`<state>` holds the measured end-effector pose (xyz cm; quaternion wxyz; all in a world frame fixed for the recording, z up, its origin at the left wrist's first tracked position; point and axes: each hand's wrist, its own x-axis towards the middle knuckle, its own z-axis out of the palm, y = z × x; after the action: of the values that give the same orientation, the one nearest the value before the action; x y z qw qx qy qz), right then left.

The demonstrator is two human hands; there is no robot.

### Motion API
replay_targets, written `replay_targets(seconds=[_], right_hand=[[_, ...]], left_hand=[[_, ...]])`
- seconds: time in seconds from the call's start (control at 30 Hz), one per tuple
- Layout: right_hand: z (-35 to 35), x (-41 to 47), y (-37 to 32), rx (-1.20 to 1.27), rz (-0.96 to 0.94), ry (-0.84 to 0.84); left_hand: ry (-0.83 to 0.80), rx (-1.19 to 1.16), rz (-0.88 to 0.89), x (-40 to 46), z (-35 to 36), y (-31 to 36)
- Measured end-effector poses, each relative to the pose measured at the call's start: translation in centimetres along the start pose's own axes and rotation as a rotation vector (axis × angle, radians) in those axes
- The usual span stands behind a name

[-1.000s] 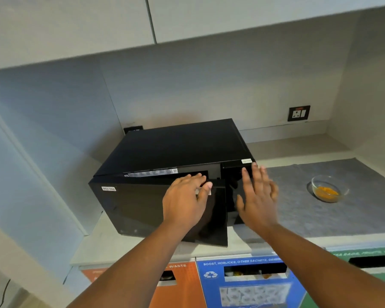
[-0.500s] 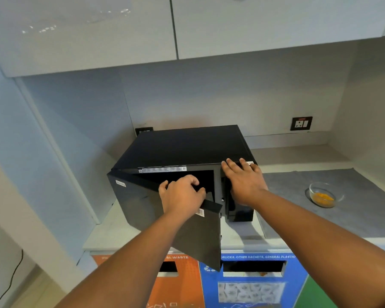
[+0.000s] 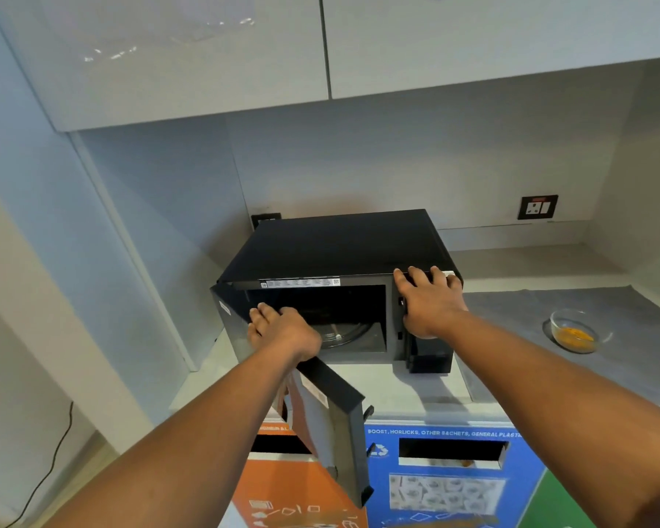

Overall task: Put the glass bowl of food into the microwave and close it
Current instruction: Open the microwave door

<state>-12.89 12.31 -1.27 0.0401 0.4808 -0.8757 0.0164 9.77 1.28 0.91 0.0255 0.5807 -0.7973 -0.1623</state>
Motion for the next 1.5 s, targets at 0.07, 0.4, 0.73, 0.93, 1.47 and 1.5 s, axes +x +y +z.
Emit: replay_targets(seconds=[0.07,0.4,0.73,0.93,1.47,1.5], right_hand=[[-0.3,0.2,-0.4,-0.018,0.013,-0.024],[-0.3,0.9,-2.7,-0.041,0.067,-0.074],[0.7,1.3,-3.6,-0.04,0.02,0.014],[0.7,1.1,-3.4,-0.064,0.008,0.019],[0.3,0.9,-3.3,-0.076,0.001,-0.005],[0.5,1.0,-3.2,-0.081,0.001,-0.004]], left_hand=[[0.009,0.014,-0.03,0.7,-0.4,-1.1],[0.022,0.184,-0.046,3.2,-1.7,-5.6],[0.151,0.452,0.104,3.6,-1.4,-9.6],[0.197,0.499,0.195,3.5,-2.1,-12.1],[0.285,0.458,0.396,4.3,-2.7,-16.5],[0.289,0.455,0.395,4.4,-2.6,-16.6]])
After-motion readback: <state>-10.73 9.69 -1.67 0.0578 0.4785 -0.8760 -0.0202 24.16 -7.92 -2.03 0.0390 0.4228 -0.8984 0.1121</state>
